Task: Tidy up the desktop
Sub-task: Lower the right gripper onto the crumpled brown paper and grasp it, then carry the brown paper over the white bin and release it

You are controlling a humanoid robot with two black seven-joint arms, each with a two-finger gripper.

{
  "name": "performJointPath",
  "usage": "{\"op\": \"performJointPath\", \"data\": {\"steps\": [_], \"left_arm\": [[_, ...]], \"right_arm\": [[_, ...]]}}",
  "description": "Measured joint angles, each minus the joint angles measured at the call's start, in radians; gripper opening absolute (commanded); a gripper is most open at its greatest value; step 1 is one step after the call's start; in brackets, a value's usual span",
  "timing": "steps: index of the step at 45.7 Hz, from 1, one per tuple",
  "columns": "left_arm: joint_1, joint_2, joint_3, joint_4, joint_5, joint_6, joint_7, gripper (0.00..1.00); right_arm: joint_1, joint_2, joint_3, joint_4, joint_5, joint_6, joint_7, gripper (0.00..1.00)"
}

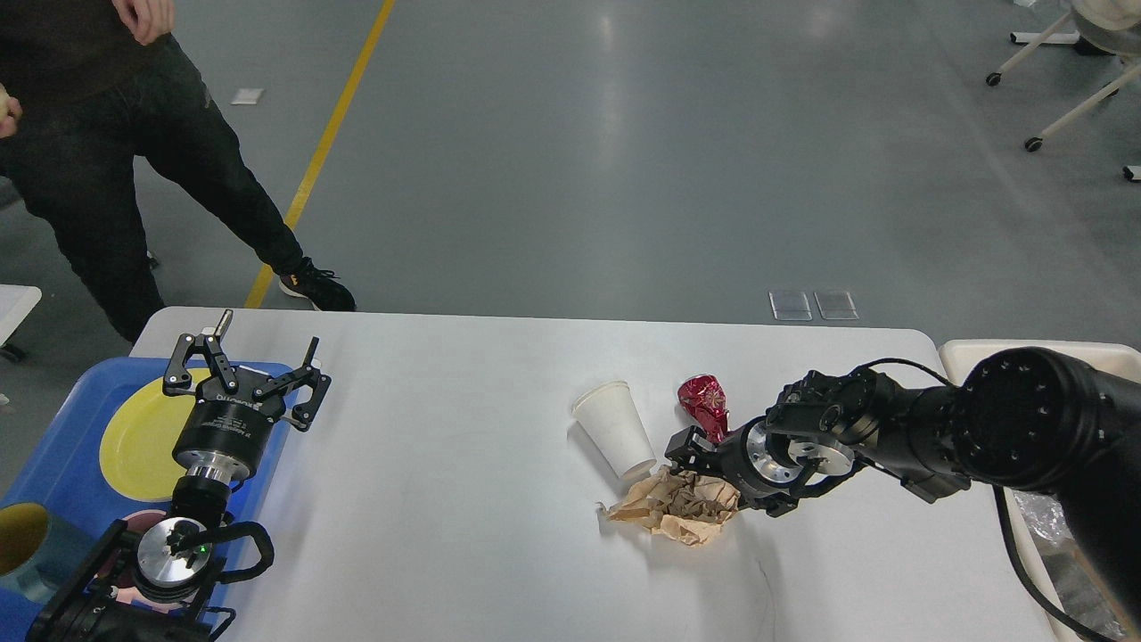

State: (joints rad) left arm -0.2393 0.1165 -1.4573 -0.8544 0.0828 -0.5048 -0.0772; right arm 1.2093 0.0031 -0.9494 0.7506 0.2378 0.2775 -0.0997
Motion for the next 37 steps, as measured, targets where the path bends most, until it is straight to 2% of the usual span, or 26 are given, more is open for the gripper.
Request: {"op": "performJointPath", "data": {"steps": [2, 5, 6, 22, 37], "left_arm": [[0.0, 0.0, 0.0, 0.0, 0.0, 0.0, 0.0, 0.97], [0.0, 0.0, 0.0, 0.0, 0.0, 0.0, 0.0, 0.97], [0.0, 0.0, 0.0, 0.0, 0.0, 0.0, 0.0, 0.97], [0.0, 0.0, 0.0, 0.0, 0.0, 0.0, 0.0, 0.97], [0.0, 0.0, 0.0, 0.0, 0.0, 0.0, 0.001, 0.97]], "right_arm": [[-0.006, 0.001, 0.0, 0.0, -0.001, -0.005, 0.0, 0.29], [-0.014, 0.001, 0.0, 0.002, -0.003, -0.009, 0.0, 0.03], [-0.017, 0.001, 0.0, 0.003, -0.003, -0.01, 0.0, 0.0], [-0.012, 0.0, 0.003, 0.035, 0.001, -0.039, -0.001, 0.0], [0.089, -0.056, -0.007, 0.185, 0.002, -0.04, -0.005, 0.0]]}}
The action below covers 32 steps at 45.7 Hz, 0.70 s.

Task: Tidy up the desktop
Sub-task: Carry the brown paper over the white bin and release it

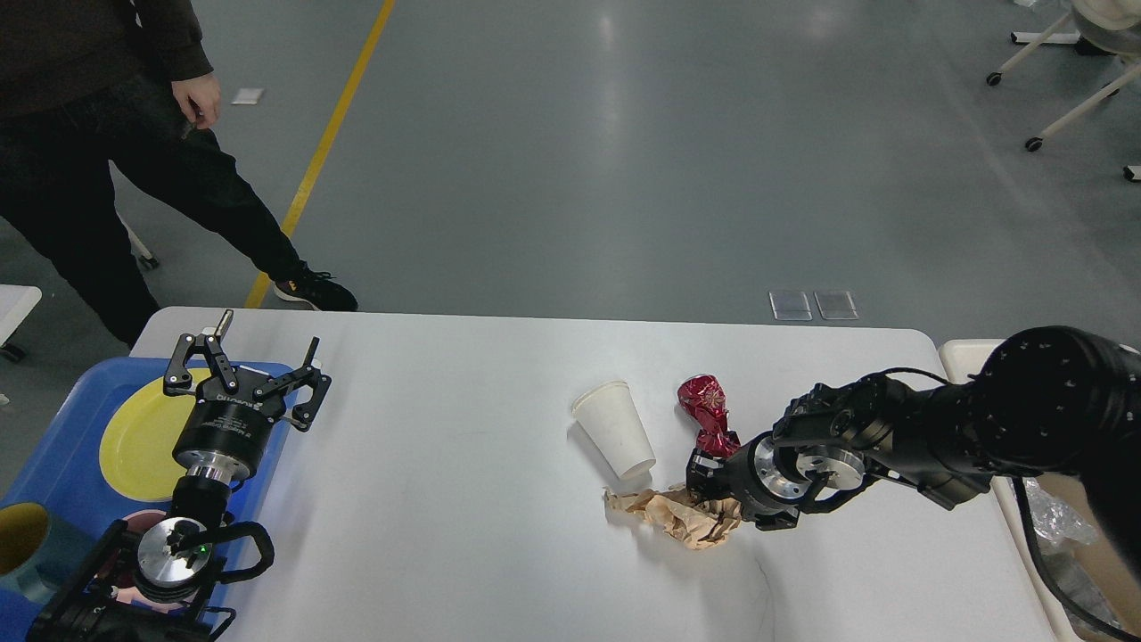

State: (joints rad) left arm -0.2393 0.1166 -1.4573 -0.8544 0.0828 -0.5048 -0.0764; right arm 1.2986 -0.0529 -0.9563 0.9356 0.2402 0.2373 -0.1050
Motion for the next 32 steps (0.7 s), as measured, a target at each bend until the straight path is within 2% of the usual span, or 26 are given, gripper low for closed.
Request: {"op": "performJointPath", "data": {"steps": [11, 25, 32], "left_arm": [[0.0, 0.0, 0.0, 0.0, 0.0, 0.0, 0.0, 0.97], [0.0, 0.0, 0.0, 0.0, 0.0, 0.0, 0.0, 0.97], [0.0, 0.0, 0.0, 0.0, 0.0, 0.0, 0.0, 0.97]], "right_arm": [[0.202, -0.086, -0.053, 0.213, 0.002, 0.045, -0.045, 0.0], [0.745, -0.149, -0.294, 0.589, 0.002, 0.182, -0.049, 0.0], [0.934, -0.152, -0.413, 0.663, 0.002, 0.278, -0.048, 0.0]]}}
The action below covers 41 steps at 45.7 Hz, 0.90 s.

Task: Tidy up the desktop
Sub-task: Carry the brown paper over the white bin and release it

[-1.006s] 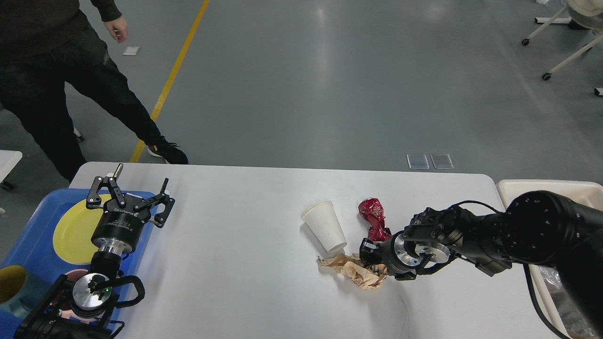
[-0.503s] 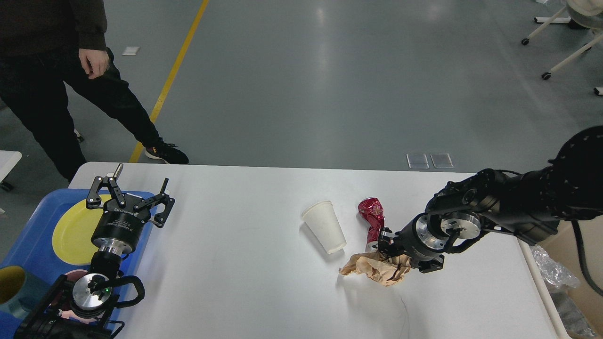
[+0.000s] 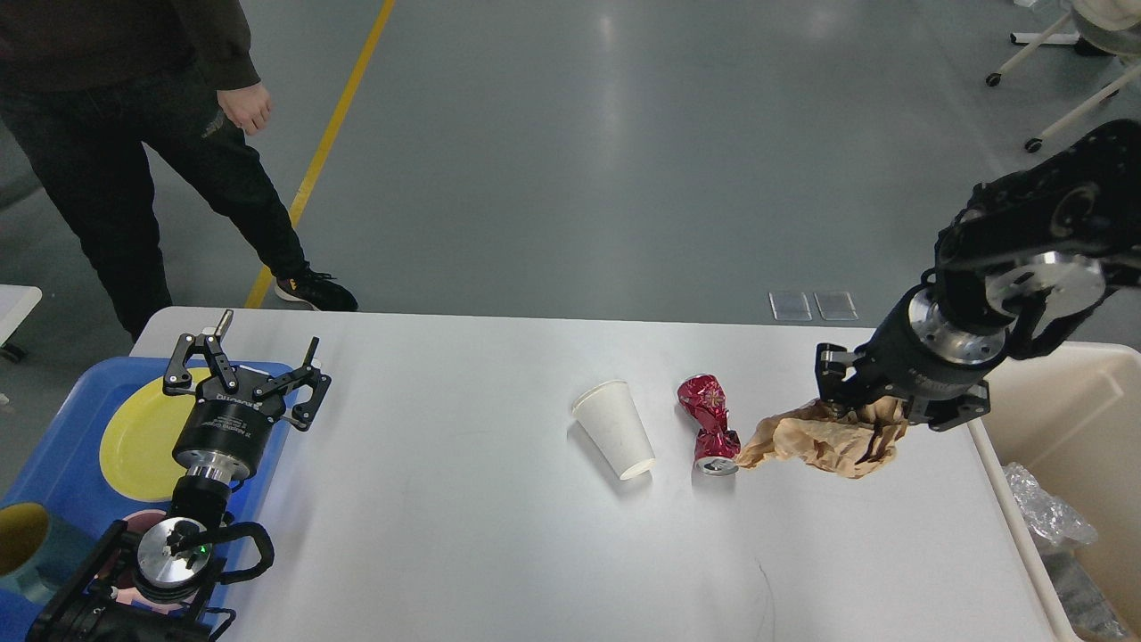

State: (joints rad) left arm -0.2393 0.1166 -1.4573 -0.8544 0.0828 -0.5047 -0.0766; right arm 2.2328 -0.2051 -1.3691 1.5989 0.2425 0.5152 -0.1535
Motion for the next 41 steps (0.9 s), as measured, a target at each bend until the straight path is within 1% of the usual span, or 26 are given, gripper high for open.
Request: {"op": "performJointPath", "data": {"steps": [5, 12, 16, 21, 26, 33, 37, 41], "left_arm": [[0.0, 0.0, 0.0, 0.0, 0.0, 0.0, 0.0, 0.97], [0.0, 0.0, 0.0, 0.0, 0.0, 0.0, 0.0, 0.97], [0.0, 0.0, 0.0, 0.0, 0.0, 0.0, 0.0, 0.97], [0.0, 0.0, 0.0, 0.0, 0.0, 0.0, -0.002, 0.97], [0.0, 0.0, 0.0, 0.0, 0.0, 0.0, -0.002, 0.97], [0.0, 0.0, 0.0, 0.0, 0.0, 0.0, -0.002, 0.97], [0.0, 0.0, 0.0, 0.0, 0.0, 0.0, -0.002, 0.97], [0.0, 0.0, 0.0, 0.0, 0.0, 0.0, -0.002, 0.97]], "right_arm": [[0.051, -0.008, -0.049, 0.014, 0.0, 0.045, 0.001, 0.0], [0.06, -0.059, -0.078, 0.002, -0.002, 0.04, 0.002, 0.0], [0.044, -0.083, -0.112, -0.009, -0.004, 0.007, 0.002, 0.0], [-0.003, -0.146, -0.192, -0.043, -0.008, -0.071, 0.0, 0.0], [-0.111, -0.266, -0.232, -0.156, -0.022, -0.106, -0.001, 0.0], [-0.342, -0.407, -0.223, -0.395, -0.05, -0.122, -0.002, 0.0], [-0.49, -0.481, -0.155, -0.53, -0.053, -0.145, -0.002, 0.0], [-0.684, -0.533, -0.037, -0.668, -0.054, -0.19, -0.001, 0.0]]}}
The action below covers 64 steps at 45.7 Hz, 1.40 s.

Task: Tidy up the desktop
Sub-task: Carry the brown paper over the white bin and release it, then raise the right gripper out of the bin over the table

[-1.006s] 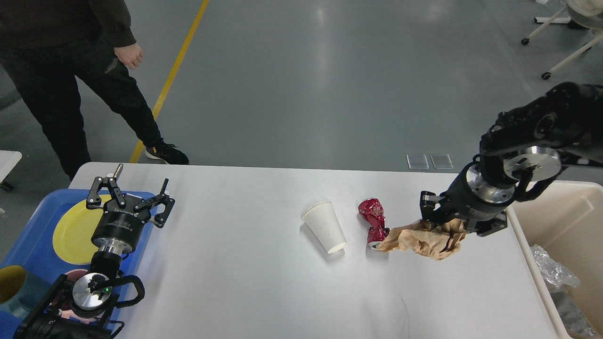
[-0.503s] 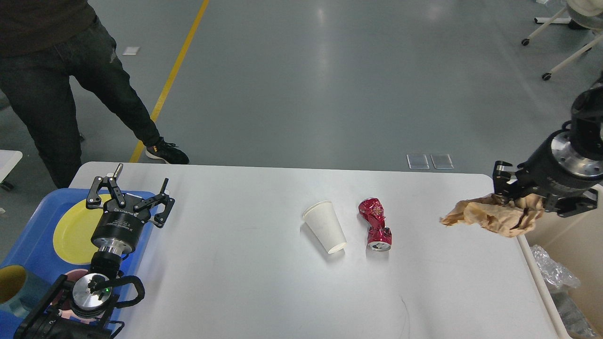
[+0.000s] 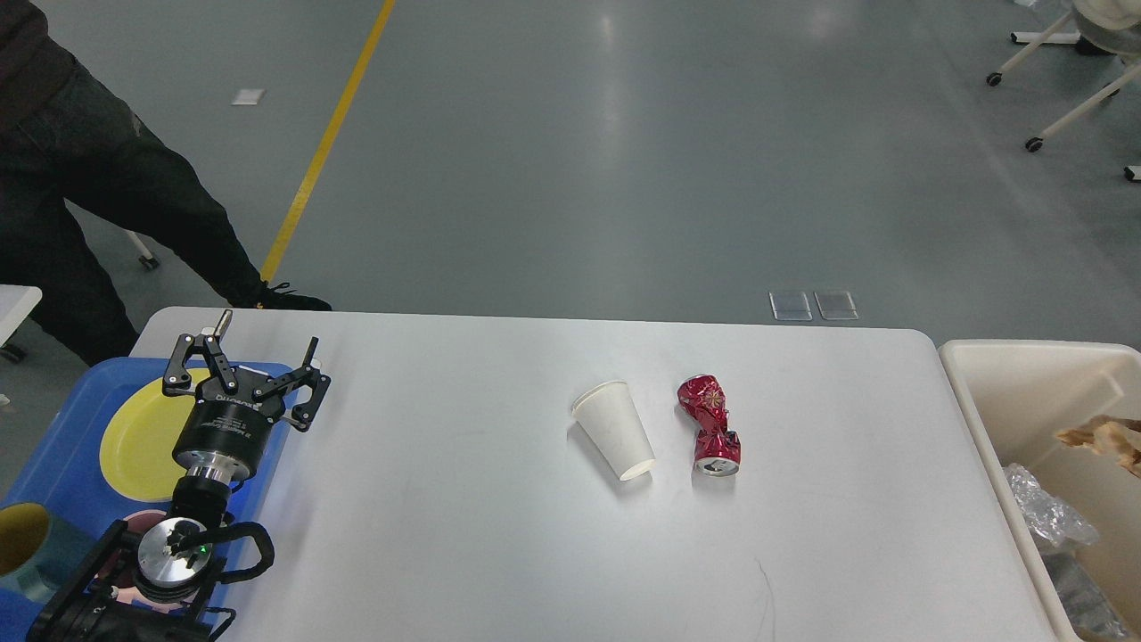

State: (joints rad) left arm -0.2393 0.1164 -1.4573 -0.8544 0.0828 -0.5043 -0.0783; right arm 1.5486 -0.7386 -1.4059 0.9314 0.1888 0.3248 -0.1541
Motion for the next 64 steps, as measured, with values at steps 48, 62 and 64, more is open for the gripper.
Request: {"op": "performJointPath", "data": {"steps": [48, 62, 64], "left_arm": [[0.0, 0.0, 0.0, 0.0, 0.0, 0.0, 0.0, 0.97], [0.0, 0.0, 0.0, 0.0, 0.0, 0.0, 0.0, 0.97], [0.0, 0.0, 0.0, 0.0, 0.0, 0.0, 0.0, 0.97]], "right_arm": [[-1.024, 0.371, 0.515, -0.875, 0.021, -0.34, 0.008, 1.0], [-0.872, 0.261, 0.521, -0.649, 0.009, -0.332, 0.007, 1.0], [-0.843, 0.239, 0.517, -0.602, 0.005, -0.332, 0.006, 1.0]]}}
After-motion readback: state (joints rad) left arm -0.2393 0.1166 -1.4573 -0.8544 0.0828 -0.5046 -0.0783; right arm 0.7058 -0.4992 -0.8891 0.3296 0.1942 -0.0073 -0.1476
